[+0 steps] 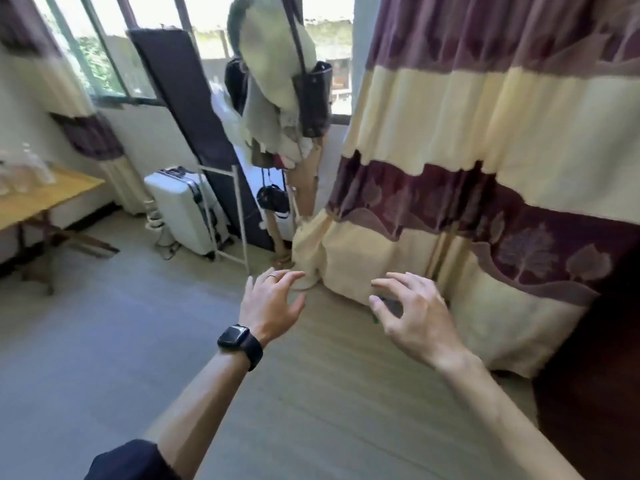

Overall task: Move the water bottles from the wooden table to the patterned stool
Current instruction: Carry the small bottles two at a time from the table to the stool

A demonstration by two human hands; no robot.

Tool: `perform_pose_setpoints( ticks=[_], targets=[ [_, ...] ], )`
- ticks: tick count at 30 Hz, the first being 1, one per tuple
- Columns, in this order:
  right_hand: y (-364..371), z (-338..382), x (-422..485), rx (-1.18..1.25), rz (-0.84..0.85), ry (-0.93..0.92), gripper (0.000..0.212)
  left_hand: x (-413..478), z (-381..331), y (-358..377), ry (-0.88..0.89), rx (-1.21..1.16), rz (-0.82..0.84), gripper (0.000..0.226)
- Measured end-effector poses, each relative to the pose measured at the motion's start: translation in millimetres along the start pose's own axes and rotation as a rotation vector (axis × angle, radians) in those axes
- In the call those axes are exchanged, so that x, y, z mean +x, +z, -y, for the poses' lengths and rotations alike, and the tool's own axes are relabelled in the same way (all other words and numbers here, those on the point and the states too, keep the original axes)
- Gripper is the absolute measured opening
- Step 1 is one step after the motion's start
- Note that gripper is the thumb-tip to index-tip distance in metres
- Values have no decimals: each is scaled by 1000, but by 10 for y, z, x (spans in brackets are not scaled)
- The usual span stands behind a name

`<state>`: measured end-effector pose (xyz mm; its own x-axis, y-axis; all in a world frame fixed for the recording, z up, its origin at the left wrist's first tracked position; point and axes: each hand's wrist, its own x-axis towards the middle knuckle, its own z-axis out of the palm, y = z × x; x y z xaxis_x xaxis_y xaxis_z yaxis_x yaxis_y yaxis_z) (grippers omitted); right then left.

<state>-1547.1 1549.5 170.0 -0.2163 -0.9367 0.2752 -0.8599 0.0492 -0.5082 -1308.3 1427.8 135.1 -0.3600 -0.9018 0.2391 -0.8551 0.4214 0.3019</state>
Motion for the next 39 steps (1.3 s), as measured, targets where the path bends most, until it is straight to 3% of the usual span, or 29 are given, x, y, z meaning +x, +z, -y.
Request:
perform_pose_setpoints(
  ticks=[6,14,20,25,32,39],
  targets=[
    [832,1424,1214,24,82,-306,42,175,1709,-1073,-272,123,-171,43],
    [1553,3077,2388,173,142,-567,43,365,3018,-2160,-489,200,-375,40],
    [2076,3777,3308,208,188,-673,42,830,3707,-2431,-566,120,-493,33],
    [2436,4236,4071,255,271,-744,42,1238,4189,-2599,-670,108,-495,39],
    [3130,5039,4850,327,298,-837,40,1430,4997,-2913,-815,208,-516,33],
    [4132,6019,5331,362,337,-888,43,1509,6245,-3167,-898,272,-558,32]
  ],
)
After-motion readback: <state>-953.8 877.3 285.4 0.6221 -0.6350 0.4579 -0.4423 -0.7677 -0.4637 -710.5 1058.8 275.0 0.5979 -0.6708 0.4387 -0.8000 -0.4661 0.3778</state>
